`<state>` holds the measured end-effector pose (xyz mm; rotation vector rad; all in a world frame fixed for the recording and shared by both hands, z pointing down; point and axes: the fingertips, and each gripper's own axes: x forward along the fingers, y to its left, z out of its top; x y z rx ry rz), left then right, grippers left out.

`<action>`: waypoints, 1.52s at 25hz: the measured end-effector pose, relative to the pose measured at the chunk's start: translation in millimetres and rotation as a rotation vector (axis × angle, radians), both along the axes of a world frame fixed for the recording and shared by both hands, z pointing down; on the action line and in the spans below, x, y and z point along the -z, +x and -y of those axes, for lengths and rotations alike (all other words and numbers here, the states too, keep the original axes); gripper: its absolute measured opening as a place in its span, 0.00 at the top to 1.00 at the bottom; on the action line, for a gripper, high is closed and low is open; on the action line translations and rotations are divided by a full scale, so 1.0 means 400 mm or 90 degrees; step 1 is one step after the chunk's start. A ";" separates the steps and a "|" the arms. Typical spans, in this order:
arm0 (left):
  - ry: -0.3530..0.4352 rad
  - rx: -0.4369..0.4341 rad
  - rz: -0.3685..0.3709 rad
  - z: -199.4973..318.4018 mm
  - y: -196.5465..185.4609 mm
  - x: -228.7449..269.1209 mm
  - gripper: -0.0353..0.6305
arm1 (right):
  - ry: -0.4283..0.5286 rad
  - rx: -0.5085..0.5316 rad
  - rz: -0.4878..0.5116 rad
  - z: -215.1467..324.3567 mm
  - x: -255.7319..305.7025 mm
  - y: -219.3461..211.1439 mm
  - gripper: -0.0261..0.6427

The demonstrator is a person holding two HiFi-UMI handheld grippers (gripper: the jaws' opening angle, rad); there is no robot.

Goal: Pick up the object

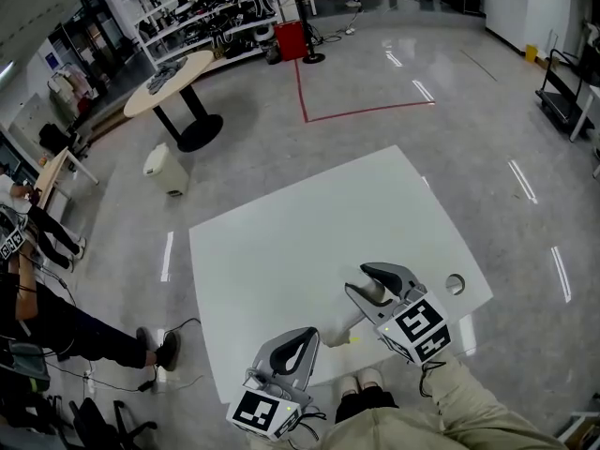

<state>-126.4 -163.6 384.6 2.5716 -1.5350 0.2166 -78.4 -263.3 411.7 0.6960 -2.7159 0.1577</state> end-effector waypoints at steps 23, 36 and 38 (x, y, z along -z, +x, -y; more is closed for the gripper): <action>0.078 -0.060 0.016 -0.372 0.156 0.091 0.94 | 0.067 -0.038 0.037 -0.399 0.110 0.159 0.70; 0.069 -0.055 0.020 -0.832 0.237 0.078 0.94 | 0.086 -0.053 0.059 -0.835 0.128 0.259 0.70; 0.079 -0.054 0.020 -0.866 0.241 0.093 0.94 | 0.094 -0.055 0.061 -0.870 0.145 0.269 0.70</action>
